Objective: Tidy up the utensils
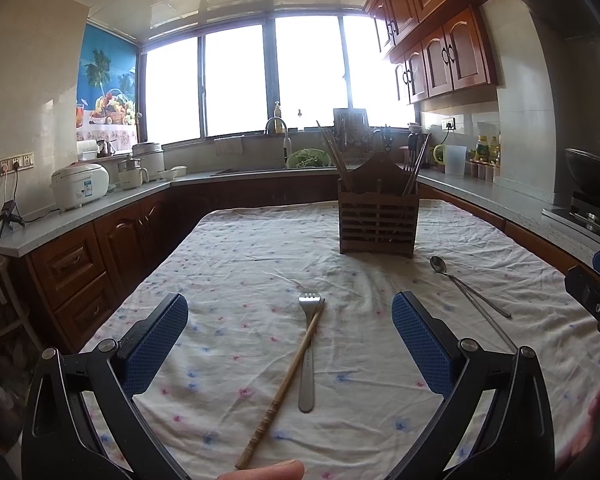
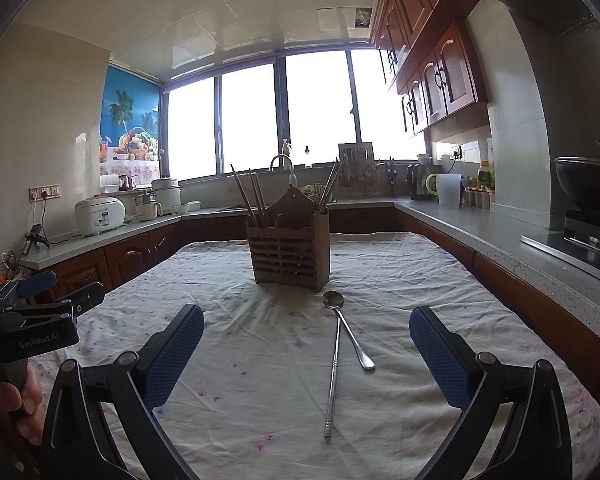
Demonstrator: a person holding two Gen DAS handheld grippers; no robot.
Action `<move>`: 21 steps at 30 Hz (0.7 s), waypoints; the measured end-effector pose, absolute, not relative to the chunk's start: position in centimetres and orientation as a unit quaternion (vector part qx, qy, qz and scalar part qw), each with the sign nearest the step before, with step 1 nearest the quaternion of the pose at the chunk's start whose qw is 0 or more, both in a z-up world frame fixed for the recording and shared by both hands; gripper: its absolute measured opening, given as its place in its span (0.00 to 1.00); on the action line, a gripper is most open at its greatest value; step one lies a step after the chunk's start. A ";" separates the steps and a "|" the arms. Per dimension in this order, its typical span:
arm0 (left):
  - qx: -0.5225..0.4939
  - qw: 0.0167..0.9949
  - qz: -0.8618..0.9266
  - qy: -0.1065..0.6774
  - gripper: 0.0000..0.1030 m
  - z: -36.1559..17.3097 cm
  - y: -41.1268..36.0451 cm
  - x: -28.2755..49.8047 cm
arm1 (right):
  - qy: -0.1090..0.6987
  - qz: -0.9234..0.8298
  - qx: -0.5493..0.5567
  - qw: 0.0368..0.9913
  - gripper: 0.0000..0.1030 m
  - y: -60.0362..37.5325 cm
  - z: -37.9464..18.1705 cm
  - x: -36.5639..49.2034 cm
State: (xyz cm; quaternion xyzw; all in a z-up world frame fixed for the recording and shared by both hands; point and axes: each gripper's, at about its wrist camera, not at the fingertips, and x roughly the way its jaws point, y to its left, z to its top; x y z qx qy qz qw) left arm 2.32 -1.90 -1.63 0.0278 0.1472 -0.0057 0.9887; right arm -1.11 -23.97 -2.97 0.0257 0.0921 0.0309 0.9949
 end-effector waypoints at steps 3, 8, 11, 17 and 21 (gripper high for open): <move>0.028 0.989 -0.005 0.147 1.00 -1.6 -1.9 2.3 | 0.092 0.031 0.026 0.995 1.00 -24.0 -3.0 -1.1; 0.028 0.989 -0.004 0.147 1.00 -1.6 -1.9 2.3 | 0.091 0.033 0.024 0.995 1.00 -23.8 -2.8 -1.2; 0.028 0.989 -0.005 0.147 1.00 -1.6 -1.9 2.2 | 0.091 0.032 0.026 0.995 1.00 -23.8 -2.8 -1.2; 0.028 0.989 -0.005 0.147 1.00 -1.6 -1.9 2.2 | 0.089 0.033 0.026 0.995 1.00 -23.8 -2.4 -1.4; 0.029 0.989 -0.002 0.144 1.00 -1.6 -1.9 2.1 | 0.088 0.034 0.026 0.995 1.00 -23.9 -2.3 -1.4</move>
